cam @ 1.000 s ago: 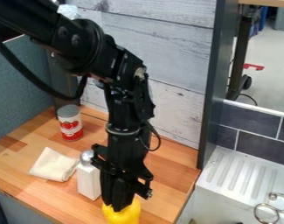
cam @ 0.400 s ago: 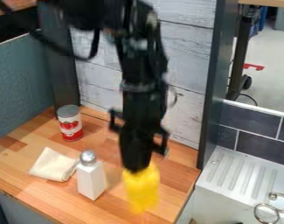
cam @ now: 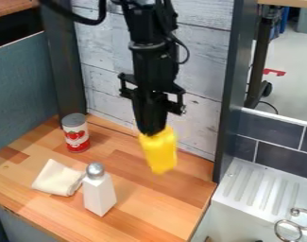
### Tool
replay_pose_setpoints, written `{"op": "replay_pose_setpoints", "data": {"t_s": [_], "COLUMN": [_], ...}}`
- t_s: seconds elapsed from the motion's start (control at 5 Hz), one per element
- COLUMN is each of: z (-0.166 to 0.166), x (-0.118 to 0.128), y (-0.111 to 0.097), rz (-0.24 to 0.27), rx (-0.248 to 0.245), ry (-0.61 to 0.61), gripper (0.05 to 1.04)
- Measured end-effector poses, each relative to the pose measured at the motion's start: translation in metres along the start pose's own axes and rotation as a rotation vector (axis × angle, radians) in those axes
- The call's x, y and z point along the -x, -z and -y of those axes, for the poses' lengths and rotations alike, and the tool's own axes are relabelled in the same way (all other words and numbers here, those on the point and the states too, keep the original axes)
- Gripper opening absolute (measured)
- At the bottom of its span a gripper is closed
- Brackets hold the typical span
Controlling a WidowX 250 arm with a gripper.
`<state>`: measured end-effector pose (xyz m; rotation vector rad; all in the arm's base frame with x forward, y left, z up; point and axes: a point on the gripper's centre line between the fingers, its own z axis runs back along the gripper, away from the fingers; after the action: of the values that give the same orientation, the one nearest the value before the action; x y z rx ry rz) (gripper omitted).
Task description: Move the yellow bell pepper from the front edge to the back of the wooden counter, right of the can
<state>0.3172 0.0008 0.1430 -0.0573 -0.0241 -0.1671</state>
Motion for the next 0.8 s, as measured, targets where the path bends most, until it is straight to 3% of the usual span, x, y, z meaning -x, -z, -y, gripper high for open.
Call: {"op": "replay_pose_setpoints", "data": {"t_s": [0.4, 0.6, 0.8], "z": [-0.034, -0.05, -0.063], "x": [-0.029, -0.039, -0.044], "y": [0.022, 0.034, 0.047], "rz": [-0.04, -0.04, -0.073], "rx": [-0.067, -0.09, -0.099], "ry": [-0.061, -0.091, -0.117], "gripper": [0.111, 0.111, 0.111]}}
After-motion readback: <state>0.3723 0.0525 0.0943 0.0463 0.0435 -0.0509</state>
